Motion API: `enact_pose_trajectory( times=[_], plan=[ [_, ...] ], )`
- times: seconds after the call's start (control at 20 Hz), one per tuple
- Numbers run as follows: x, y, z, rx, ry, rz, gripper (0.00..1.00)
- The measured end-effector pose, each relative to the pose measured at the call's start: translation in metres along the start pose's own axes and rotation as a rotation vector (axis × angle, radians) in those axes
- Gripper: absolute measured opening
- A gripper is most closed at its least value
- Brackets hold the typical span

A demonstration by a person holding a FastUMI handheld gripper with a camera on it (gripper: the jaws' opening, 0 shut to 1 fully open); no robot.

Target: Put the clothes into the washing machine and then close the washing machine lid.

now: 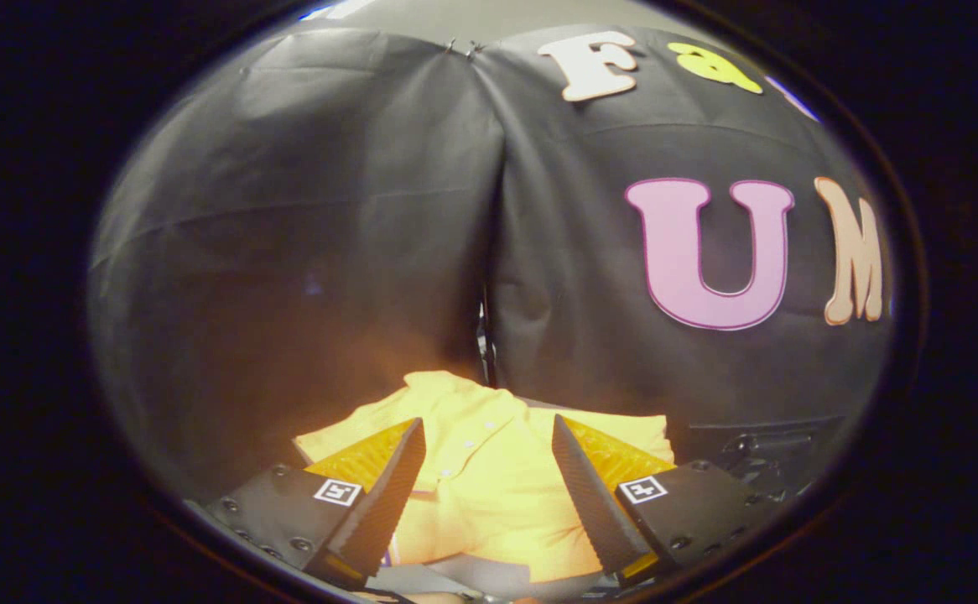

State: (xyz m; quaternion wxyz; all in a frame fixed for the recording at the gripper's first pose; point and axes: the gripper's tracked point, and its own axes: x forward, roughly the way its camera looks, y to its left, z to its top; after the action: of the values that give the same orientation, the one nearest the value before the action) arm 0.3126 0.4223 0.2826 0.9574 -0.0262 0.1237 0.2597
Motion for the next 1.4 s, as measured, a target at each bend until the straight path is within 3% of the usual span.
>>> enact_pose_trajectory(
  times=[0.35, 0.5, 0.75, 0.8, 1.05, 1.2, 1.4],
  plan=[
    [0.065, 0.016, -0.065, 0.047, 0.306, 0.011, 0.96],
    [0.068, 0.019, -0.087, 0.053, 0.394, -0.003, 0.96],
    [0.071, 0.016, -0.088, 0.05, 0.369, -0.01, 0.95],
    [0.07, 0.015, -0.089, 0.06, 0.367, -0.011, 0.88],
    [0.065, 0.006, -0.086, 0.184, 0.353, 0.008, 0.13],
    [0.058, 0.0, -0.085, 0.193, 0.344, -0.02, 0.12],
    [0.055, -0.007, -0.071, 0.105, 0.294, -0.097, 0.12]
  ],
)
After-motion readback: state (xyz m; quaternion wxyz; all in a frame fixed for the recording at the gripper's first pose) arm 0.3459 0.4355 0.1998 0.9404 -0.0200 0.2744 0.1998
